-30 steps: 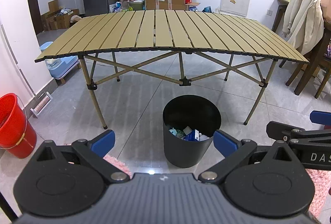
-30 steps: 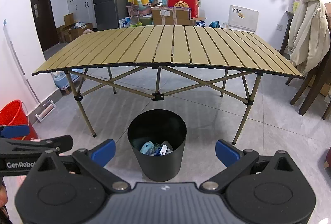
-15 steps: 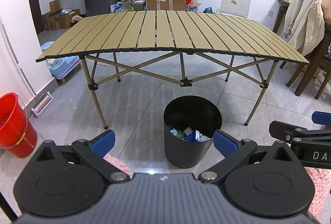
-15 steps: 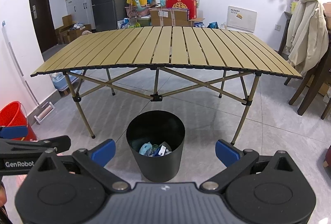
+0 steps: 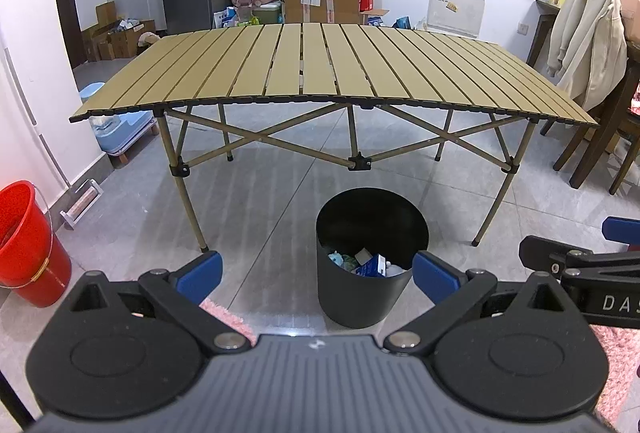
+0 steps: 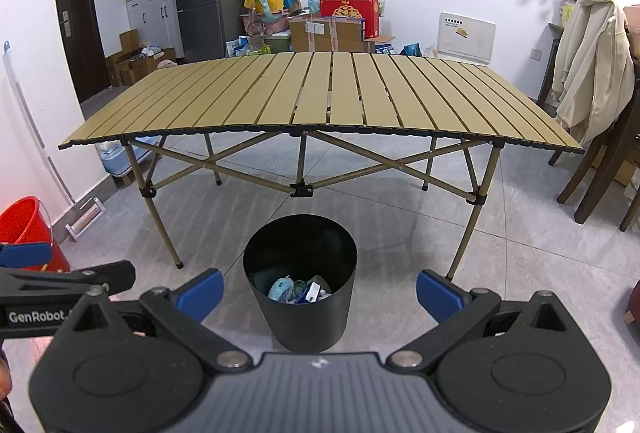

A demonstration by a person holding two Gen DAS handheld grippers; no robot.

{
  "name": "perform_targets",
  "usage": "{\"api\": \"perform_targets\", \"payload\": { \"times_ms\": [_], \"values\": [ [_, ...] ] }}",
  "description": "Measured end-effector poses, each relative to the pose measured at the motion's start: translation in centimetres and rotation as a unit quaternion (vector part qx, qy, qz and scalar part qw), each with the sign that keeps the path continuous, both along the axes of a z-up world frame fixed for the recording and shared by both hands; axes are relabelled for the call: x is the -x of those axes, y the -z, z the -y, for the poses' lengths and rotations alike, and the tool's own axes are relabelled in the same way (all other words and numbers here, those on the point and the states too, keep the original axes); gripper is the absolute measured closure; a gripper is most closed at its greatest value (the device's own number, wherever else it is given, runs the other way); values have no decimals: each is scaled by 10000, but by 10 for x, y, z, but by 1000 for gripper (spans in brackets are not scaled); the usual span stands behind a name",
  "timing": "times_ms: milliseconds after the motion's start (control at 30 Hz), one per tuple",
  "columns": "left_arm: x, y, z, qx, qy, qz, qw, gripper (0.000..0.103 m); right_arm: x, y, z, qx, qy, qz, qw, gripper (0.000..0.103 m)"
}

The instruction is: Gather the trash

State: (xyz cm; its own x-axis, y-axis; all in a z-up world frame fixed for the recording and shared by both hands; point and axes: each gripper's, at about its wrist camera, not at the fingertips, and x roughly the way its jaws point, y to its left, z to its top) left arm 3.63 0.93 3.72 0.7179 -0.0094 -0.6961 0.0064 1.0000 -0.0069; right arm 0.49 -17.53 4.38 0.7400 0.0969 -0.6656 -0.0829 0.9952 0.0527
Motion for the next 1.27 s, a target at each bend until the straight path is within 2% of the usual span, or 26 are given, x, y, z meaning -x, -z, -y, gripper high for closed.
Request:
{"api": "perform_targets", "payload": {
  "times_ms": [1267],
  "values": [
    [0, 1, 2, 16, 18, 24, 10000, 0, 0, 1, 0, 19, 2, -9, 10000, 0]
  ]
}}
